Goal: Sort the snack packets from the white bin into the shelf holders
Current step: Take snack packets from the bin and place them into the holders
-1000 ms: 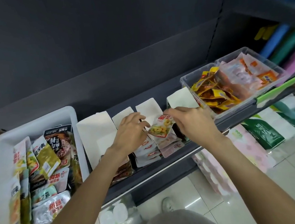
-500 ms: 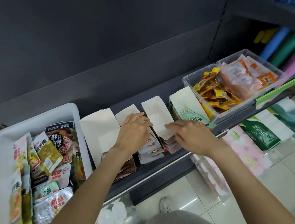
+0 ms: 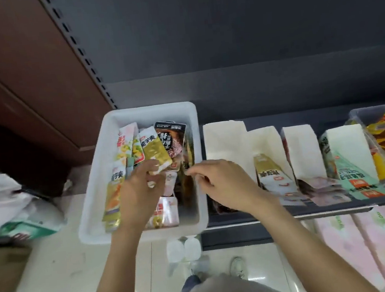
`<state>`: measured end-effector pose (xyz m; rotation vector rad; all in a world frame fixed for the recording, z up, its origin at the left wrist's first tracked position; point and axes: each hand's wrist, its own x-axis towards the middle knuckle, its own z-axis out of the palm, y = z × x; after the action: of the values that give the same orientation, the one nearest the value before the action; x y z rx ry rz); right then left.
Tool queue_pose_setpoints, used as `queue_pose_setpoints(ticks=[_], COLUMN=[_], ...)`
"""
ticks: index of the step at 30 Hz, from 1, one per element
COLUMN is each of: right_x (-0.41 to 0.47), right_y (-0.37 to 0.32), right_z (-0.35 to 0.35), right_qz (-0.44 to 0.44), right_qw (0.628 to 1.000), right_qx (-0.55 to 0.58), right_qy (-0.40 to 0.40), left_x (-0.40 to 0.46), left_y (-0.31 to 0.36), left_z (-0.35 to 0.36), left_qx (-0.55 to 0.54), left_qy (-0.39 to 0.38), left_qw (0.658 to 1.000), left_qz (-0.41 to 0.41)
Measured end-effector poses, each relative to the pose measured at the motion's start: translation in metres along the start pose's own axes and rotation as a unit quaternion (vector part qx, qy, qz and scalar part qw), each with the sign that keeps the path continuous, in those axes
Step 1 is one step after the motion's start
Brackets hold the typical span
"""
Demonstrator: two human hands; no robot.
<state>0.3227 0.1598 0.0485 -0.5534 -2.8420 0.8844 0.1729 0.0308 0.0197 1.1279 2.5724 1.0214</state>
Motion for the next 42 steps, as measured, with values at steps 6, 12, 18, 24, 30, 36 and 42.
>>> queue_pose_setpoints(ticks=[6, 12, 18, 24, 30, 36, 42], right_x=[0.091, 0.137, 0.101, 0.049, 0.003, -0.047, -0.096], right_y=[-0.028, -0.016, -0.031, -0.042, -0.029, 0.001, 0.043], right_z=[0.065, 0.088, 0.084, 0.089, 0.046, -0.054, -0.069], right_qz=[0.069, 0.262, 0.125, -0.045, 0.084, 0.129, 0.133], right_qw=[0.995, 0.962, 0.94, 0.938, 0.927, 0.905, 0.893], right_qx=[-0.059, 0.041, 0.101, -0.136, 0.087, 0.066, -0.052], right_qy=[0.043, 0.071, 0.301, 0.315, 0.355, 0.4, 0.427], left_x=[0.009, 0.023, 0.039, 0.037, 0.029, 0.035, 0.031], left_y=[-0.075, -0.09, -0.046, -0.007, 0.017, 0.08, 0.133], left_z=[-0.01, -0.01, -0.026, -0.015, -0.012, 0.023, 0.085], left_qx=[0.117, 0.13, -0.331, -0.495, -0.385, -0.243, -0.218], left_qy=[0.056, -0.062, -0.071, -0.107, -0.137, -0.168, -0.18], left_qw=[0.992, 0.989, 0.921, 0.843, 0.912, 0.925, 0.914], left_qz=[-0.004, -0.041, -0.193, -0.182, -0.013, 0.237, 0.29])
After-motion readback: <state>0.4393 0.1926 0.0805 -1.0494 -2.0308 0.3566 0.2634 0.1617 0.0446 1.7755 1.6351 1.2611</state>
